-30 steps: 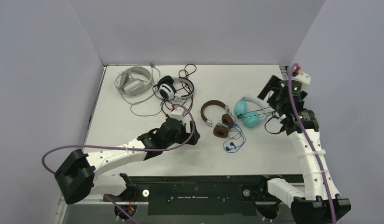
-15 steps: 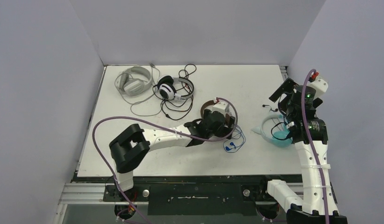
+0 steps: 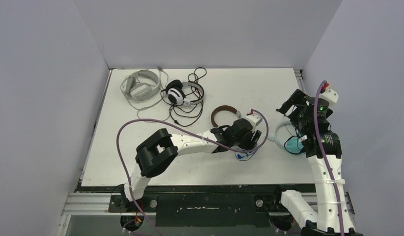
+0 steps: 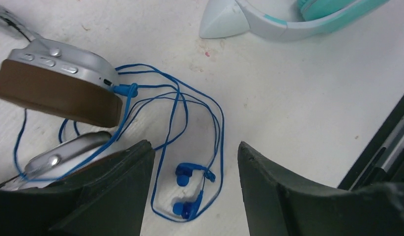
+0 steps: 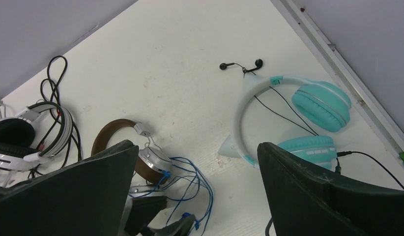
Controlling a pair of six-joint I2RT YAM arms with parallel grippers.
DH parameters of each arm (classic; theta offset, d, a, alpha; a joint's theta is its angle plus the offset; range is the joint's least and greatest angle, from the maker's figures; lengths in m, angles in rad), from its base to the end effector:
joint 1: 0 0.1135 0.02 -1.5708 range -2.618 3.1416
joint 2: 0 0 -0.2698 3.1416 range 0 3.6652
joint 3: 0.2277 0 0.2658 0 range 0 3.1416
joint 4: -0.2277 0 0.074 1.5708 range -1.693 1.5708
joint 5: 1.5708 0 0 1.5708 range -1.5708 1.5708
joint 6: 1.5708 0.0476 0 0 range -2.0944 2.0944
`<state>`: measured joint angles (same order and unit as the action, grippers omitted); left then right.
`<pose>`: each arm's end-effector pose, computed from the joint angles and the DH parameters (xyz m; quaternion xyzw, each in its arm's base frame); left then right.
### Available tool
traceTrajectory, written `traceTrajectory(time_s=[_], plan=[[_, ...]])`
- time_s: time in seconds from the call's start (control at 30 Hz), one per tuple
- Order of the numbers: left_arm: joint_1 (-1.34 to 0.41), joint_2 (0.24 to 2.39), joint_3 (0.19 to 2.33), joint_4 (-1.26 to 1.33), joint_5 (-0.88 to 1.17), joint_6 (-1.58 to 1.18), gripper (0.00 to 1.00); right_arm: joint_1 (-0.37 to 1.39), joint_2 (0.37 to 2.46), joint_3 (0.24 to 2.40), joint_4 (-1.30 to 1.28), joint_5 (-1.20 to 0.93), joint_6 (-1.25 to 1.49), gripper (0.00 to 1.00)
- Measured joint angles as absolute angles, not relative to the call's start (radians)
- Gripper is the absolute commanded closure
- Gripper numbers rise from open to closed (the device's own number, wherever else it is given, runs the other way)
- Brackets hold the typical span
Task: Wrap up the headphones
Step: Move the headphones to the corner of the board.
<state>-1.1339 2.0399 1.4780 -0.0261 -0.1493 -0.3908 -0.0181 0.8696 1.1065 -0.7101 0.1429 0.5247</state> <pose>0.2154 -0.4444 0.1998 0.2864 0.8320 -0.2774 0.3857 0.1912 -0.0102 0.3835 0.2640 0.8098 0.0714 0.5190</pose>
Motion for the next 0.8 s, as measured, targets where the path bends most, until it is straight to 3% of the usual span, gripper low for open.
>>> traceTrajectory(time_s=[0.3, 0.63, 0.8], plan=[[-0.999, 2.249, 1.699, -0.107, -0.043, -0.392, 0.41, -0.012, 0.835, 1.056, -0.713, 0.107, 0.525, 0.03], [-0.667, 2.613, 2.366, -0.376, -0.099, -0.376, 0.31, -0.012, 0.842, 1.029, -0.723, 0.017, 0.525, 0.0], [-0.636, 2.542, 2.308, -0.41, -0.074, -0.36, 0.22, -0.012, 0.868, 0.993, -0.757, 0.014, 0.538, 0.0]])
